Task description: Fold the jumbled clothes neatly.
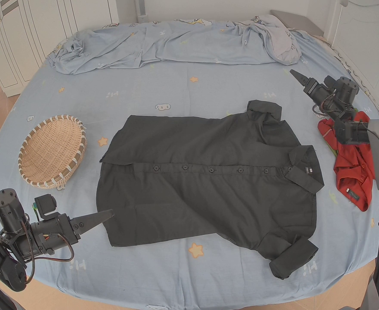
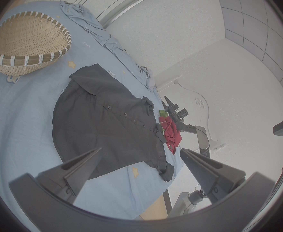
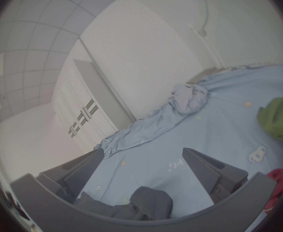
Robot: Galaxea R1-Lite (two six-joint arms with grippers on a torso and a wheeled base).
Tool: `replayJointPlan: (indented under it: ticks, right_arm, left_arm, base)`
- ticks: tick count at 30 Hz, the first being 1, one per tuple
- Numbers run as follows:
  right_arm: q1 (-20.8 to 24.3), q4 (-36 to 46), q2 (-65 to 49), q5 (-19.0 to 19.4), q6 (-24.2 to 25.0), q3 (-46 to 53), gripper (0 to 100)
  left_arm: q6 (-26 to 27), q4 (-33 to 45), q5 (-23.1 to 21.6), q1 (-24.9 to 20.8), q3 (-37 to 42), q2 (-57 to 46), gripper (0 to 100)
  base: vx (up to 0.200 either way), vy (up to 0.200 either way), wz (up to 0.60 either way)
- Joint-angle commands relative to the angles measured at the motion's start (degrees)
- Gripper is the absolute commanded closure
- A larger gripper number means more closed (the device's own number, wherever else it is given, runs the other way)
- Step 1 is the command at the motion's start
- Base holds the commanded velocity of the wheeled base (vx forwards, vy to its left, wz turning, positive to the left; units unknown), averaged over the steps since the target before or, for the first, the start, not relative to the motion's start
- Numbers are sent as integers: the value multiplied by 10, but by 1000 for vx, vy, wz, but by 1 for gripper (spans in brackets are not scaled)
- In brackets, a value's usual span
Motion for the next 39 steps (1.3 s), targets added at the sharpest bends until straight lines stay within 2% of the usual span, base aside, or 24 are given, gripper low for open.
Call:
replayJointPlan:
  ticks: [1, 2, 6, 8, 9, 15, 18, 21, 24, 39]
  right_arm:
    - [-57, 107, -136, 64, 80, 122, 0]
    - [-67, 124, -155, 94, 87, 151, 0]
    - [-116, 163, -228, 267, 124, 269, 0]
    - [-134, 163, -249, 314, 124, 316, 0]
    - [-139, 162, -258, 321, 123, 337, 0]
    - [-146, 159, -298, 320, 93, 423, 0]
    - [-147, 159, -305, 321, 83, 429, 0]
    - [-147, 159, -322, 321, 83, 430, 0]
    - [-147, 159, -333, 321, 83, 436, 0]
    - [-147, 159, -332, 321, 83, 437, 0]
  left_arm:
    - [1, -10, 1, 3, 10, 14, 0]
    - [1, -10, 1, 3, 10, 16, 0]
    - [1, 11, 1, 6, 10, 18, 0]
    - [2, 36, 1, 3, 10, 22, 0]
    - [3, 54, 1, 1, 10, 25, 0]
    - [9, 103, 6, 8, 10, 71, 0]
    - [16, 102, 7, 14, 10, 107, 0]
    - [46, 92, 6, 16, 10, 158, 0]
    - [62, 59, 7, 15, 10, 206, 0]
    - [59, 48, 17, 16, 10, 212, 0]
  base:
    - [0, 0, 0]
    - [0, 0, 0]
    - [0, 0, 0]
    - [0, 0, 0]
    - [0, 0, 0]
    - [0, 0, 0]
    - [0, 0, 0]
    - [0, 0, 0]
    - [0, 0, 0]
    - [0, 0, 0]
